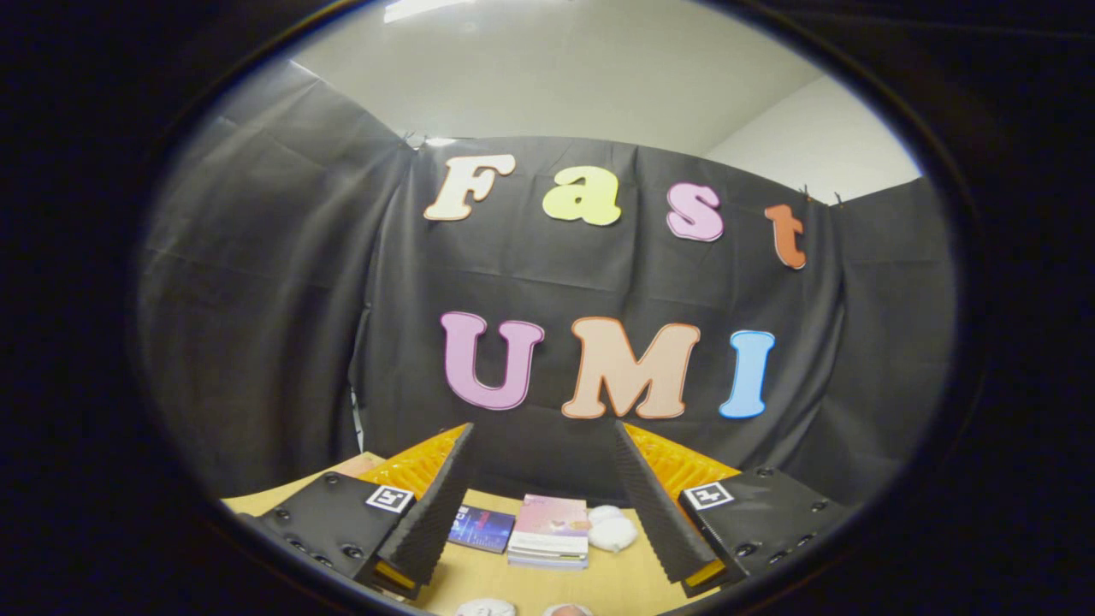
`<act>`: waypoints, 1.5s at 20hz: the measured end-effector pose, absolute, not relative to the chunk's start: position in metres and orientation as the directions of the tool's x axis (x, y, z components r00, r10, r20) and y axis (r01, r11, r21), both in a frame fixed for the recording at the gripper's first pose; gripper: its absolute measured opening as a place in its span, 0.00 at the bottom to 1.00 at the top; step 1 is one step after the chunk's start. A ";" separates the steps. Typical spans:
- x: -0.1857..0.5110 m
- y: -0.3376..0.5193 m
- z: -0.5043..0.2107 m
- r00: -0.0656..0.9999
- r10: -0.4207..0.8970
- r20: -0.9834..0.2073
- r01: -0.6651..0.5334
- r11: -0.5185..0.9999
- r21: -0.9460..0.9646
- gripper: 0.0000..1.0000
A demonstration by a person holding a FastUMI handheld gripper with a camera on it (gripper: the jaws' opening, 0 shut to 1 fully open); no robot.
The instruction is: Open the storage box then place both shoes into the box .Put the left shoe in first, then the right shoe, with the right side of both shoes facing outward in a uniform manner.
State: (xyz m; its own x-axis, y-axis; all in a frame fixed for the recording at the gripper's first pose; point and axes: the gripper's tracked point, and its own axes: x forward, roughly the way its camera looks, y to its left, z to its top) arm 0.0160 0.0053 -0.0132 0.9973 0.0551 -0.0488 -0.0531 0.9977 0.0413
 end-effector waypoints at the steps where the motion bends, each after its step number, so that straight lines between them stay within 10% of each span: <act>1: 0.017 0.012 -0.022 0.995 0.075 -0.066 -0.071 0.996 0.049 0.99; 14: 0.000 0.116 -0.174 0.846 0.385 -0.369 -0.268 0.905 0.331 0.99; 30: -0.069 0.201 -0.324 0.570 0.631 -0.526 -0.158 0.712 0.684 1.00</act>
State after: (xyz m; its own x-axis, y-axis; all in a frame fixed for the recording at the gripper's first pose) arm -0.0689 0.2006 -0.3237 0.5702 0.6311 -0.5258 -0.1578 0.7123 0.6839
